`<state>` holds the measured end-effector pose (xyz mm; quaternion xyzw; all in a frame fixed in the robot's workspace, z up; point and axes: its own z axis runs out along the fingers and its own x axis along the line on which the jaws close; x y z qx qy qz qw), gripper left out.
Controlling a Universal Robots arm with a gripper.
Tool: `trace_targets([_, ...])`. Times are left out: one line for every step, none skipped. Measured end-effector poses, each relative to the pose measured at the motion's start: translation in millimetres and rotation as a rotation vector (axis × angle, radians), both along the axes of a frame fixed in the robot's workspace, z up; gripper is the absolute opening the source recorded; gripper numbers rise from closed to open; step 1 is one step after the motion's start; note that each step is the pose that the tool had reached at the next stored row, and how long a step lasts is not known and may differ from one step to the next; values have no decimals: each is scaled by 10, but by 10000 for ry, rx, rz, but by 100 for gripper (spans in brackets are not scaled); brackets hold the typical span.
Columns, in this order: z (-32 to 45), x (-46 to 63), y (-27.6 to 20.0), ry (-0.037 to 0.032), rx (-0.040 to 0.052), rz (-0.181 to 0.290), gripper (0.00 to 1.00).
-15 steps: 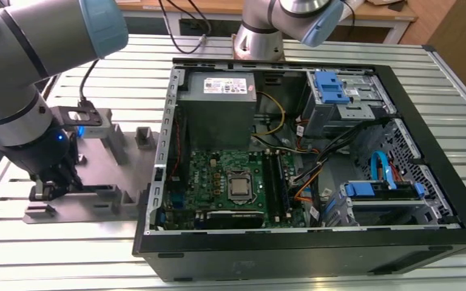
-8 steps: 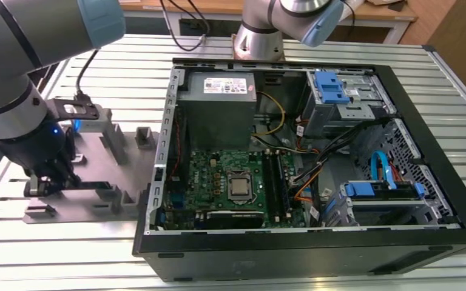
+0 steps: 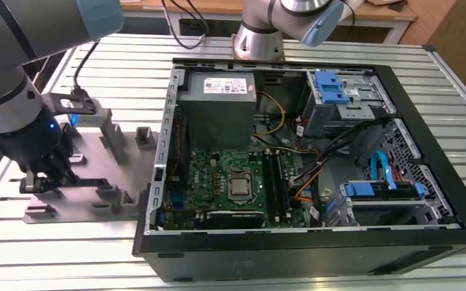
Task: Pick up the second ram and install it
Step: 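Pick up the second ram and move it above second insertion slot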
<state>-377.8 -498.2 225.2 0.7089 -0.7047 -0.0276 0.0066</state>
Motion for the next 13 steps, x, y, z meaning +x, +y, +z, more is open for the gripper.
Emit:
trace_targets([15,0,0,0,2,0,11])
trace_targets([30,0,0,0,2,0,11])
trace_targets([48,0,0,0,2,0,11])
trace_targets([65,0,0,1,2,0,11])
trace_targets([79,0,0,1,2,-1,11])
trace_targets([95,0,0,1,2,-1,11])
trace_targets([116,0,0,0,2,0,11])
trace_targets([137,0,0,-1,3,0,11])
trace_targets([159,0,0,0,3,0,11])
trace_targets([182,0,0,1,2,0,11])
trace_targets([204,0,0,0,2,0,11])
trace_targets([227,0,0,1,1,0,11])
trace_targets([248,0,0,0,2,0,11])
